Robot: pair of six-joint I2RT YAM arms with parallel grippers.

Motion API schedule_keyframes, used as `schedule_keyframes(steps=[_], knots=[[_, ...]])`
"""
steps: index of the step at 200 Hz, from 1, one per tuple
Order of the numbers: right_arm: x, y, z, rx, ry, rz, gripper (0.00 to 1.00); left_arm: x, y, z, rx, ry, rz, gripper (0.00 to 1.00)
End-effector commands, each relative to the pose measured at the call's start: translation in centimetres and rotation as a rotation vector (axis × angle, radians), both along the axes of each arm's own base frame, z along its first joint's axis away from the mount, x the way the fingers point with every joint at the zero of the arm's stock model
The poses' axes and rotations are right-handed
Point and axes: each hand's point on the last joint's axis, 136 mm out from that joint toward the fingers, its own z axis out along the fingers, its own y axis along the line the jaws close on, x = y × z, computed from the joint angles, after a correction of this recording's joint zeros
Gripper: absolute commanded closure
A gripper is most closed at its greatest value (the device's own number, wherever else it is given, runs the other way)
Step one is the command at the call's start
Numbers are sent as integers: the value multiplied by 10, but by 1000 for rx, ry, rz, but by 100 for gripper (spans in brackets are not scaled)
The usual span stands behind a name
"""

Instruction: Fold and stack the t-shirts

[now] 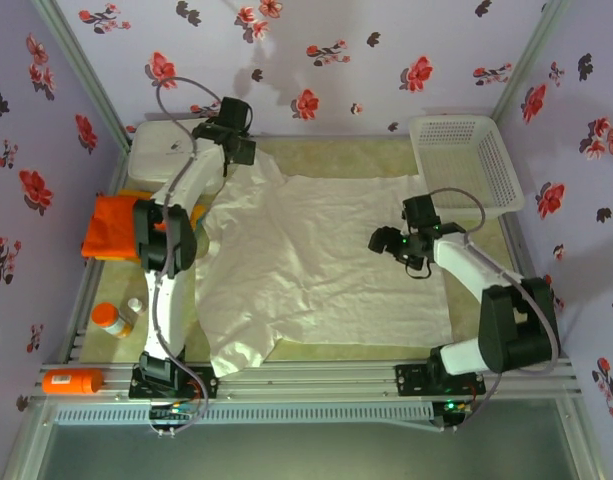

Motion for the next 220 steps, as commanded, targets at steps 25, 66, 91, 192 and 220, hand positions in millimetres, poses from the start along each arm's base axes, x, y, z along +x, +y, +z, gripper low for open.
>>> schedule_keyframes(steps=[25,66,91,192,220], knots=[[-32,-18,7,-50,23,-60,1,-103,-6,18,-266,86,66,10],[-56,-32,5,-72,73,-120,1,-200,2,-22,-393,211,98,10],[-72,-52,0,-77,107,-220,1,-257,19,-41,-425,255,151,11],[-107,-82,-6,-81,148,-414,11,-414,36,-78,-502,441,326,21],[-117,-86,-9,-94,185,-437,16,-439,30,-95,-519,496,367,26]])
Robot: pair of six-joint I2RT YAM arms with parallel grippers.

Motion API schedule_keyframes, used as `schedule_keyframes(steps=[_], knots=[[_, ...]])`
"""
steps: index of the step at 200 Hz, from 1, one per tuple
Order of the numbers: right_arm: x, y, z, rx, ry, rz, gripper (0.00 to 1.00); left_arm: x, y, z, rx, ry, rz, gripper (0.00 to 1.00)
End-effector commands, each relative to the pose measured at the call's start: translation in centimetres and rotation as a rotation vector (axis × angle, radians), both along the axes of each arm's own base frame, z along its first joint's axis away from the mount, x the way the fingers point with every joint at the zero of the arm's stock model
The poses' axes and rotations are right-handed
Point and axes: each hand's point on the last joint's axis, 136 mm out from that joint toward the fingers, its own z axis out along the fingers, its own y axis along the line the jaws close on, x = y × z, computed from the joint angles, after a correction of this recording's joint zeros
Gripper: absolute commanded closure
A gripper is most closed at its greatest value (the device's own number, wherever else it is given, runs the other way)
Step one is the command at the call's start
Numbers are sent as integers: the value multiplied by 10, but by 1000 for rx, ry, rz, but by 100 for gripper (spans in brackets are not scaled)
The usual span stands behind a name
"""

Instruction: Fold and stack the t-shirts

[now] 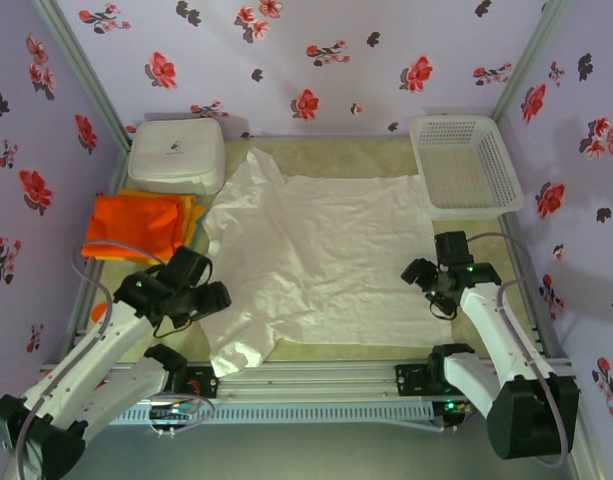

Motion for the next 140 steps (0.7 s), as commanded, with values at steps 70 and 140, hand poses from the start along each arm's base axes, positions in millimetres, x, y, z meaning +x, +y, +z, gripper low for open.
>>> schedule_keyframes(steps=[70,140], knots=[[-44,-15,-18,-18,144,-158,20,-68,-7,-56,-2,197,101,30],[-80,-17,-43,-2,229,-280,23,-82,-33,-76,-45,212,64,32]])
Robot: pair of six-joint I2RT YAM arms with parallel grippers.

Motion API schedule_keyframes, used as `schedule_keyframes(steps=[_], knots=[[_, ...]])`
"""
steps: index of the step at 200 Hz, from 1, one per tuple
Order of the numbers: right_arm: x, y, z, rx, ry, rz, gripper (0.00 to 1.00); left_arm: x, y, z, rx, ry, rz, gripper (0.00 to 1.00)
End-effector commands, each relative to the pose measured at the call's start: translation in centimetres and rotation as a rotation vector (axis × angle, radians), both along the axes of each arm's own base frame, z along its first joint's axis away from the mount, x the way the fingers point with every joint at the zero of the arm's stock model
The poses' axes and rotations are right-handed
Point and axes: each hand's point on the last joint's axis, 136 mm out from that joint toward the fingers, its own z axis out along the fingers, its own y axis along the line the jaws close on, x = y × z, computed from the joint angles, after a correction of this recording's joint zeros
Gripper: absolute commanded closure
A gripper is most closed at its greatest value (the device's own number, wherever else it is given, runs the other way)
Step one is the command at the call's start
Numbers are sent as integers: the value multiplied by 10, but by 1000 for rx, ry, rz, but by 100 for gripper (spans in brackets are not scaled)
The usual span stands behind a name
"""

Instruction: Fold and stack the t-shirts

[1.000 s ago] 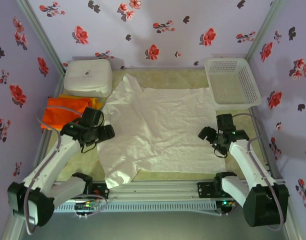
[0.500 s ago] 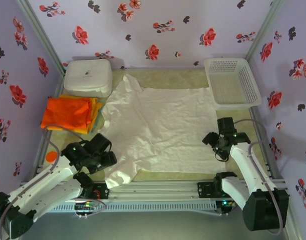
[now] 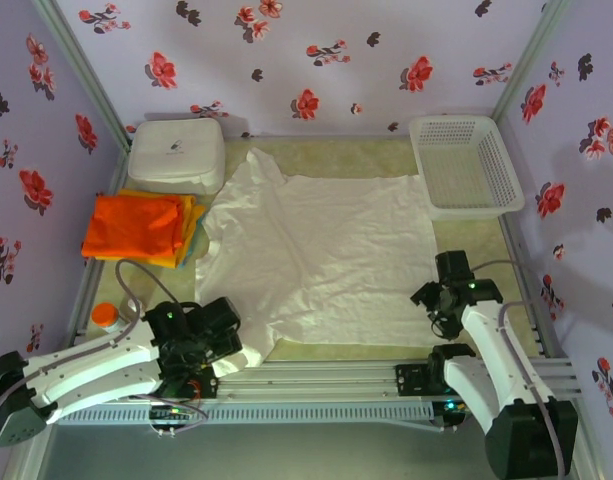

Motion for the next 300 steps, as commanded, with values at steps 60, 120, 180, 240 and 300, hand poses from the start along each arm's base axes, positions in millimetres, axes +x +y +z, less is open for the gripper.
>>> schedule_keyframes(steps=[60,120,180,240,300], knots=[[-24,14,-23,37,81,-79,26,5,-25,-12,-82,-24,63,39],[-40,21,-29,2,105,-202,29,9,-20,-8,-67,-55,65,51],[-44,28,-41,-5,132,-247,35,10,-19,-8,-71,-63,62,52],[-44,29,-52,-3,110,-260,55,10,-17,-10,-67,-69,61,61],[-27,25,-41,-33,27,-220,86,19,-5,4,-63,-141,92,100]])
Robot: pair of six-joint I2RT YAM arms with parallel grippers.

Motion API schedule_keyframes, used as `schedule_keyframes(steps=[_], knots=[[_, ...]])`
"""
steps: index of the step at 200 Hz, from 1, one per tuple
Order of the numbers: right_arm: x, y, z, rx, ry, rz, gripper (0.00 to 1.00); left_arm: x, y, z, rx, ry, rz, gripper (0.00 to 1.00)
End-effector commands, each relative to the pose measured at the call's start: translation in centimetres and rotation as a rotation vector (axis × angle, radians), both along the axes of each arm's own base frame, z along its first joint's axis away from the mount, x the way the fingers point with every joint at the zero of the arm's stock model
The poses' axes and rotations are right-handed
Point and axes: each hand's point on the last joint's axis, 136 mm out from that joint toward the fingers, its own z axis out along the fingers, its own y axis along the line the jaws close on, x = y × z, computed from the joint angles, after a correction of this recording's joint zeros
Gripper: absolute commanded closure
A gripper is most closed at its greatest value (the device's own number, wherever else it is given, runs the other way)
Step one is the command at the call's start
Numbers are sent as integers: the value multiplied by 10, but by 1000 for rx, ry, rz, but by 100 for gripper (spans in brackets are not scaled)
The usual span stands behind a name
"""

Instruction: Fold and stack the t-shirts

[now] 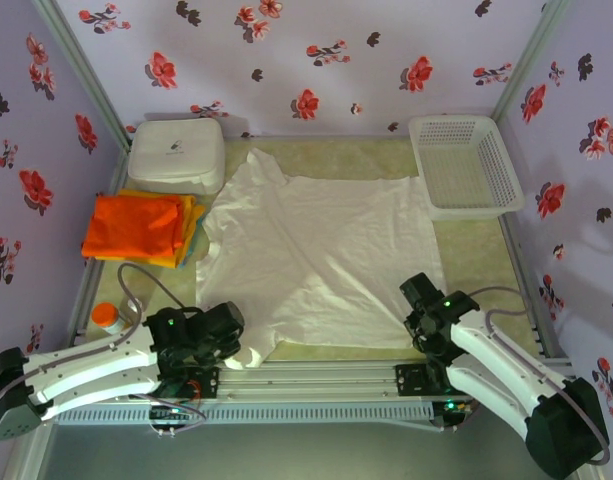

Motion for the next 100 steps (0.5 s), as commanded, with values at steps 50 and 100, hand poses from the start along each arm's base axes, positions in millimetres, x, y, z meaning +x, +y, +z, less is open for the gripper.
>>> schedule_keyframes(steps=[50,100], knots=[[29,3,8,-35,-123,115,100,23,25,42,62,-168,36,100],[78,13,74,-91,-354,297,100,57,31,109,73,-387,31,100]])
